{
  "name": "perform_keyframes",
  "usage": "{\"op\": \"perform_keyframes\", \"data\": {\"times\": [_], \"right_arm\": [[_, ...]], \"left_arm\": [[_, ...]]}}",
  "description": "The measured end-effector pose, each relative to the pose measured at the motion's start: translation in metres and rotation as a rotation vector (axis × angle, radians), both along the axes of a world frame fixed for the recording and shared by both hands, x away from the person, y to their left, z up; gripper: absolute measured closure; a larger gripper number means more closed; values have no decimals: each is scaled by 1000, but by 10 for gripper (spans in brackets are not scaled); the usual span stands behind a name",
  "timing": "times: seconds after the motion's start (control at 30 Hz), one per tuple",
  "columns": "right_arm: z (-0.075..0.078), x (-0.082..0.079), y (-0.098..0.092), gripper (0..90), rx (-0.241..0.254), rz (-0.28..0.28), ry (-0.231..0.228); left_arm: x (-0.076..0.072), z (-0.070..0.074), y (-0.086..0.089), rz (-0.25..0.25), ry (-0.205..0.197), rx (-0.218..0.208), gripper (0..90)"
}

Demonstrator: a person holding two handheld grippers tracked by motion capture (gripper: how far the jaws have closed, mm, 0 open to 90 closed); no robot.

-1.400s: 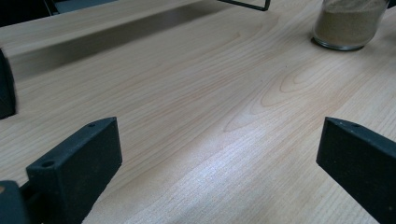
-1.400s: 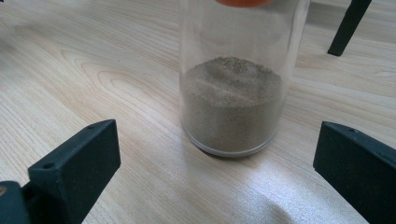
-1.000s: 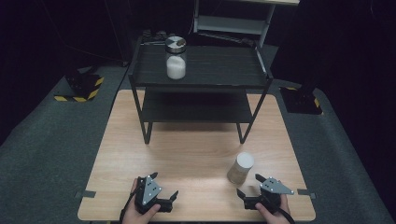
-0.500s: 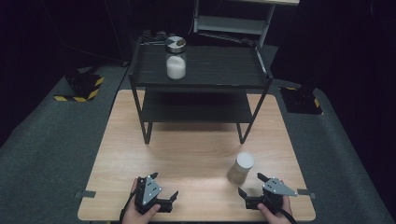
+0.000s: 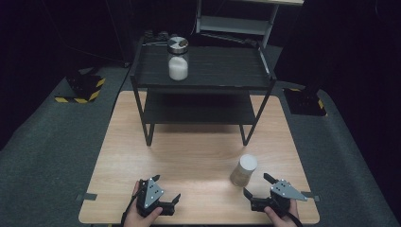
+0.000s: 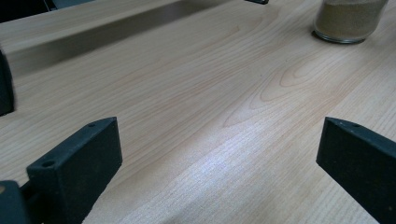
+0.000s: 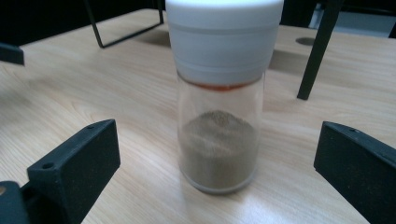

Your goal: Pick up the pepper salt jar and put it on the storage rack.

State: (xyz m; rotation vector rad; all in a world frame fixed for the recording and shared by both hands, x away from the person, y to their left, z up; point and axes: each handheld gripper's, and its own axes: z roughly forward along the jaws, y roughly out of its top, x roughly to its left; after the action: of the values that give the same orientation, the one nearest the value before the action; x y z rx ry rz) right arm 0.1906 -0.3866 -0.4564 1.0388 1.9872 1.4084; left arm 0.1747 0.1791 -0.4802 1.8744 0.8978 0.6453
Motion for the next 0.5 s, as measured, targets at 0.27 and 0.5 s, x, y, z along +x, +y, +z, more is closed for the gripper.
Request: {"op": "perform_keyframes", "data": {"times": [0.27,0.5], "right_arm": [[3,-4,9,4,7,-13,-35],[4,-2,16,7,21,-28,-38]], "left_arm": [[0,1,-1,3,2,4,6],[-2,3,-8,-10,-12,59,7]]}}
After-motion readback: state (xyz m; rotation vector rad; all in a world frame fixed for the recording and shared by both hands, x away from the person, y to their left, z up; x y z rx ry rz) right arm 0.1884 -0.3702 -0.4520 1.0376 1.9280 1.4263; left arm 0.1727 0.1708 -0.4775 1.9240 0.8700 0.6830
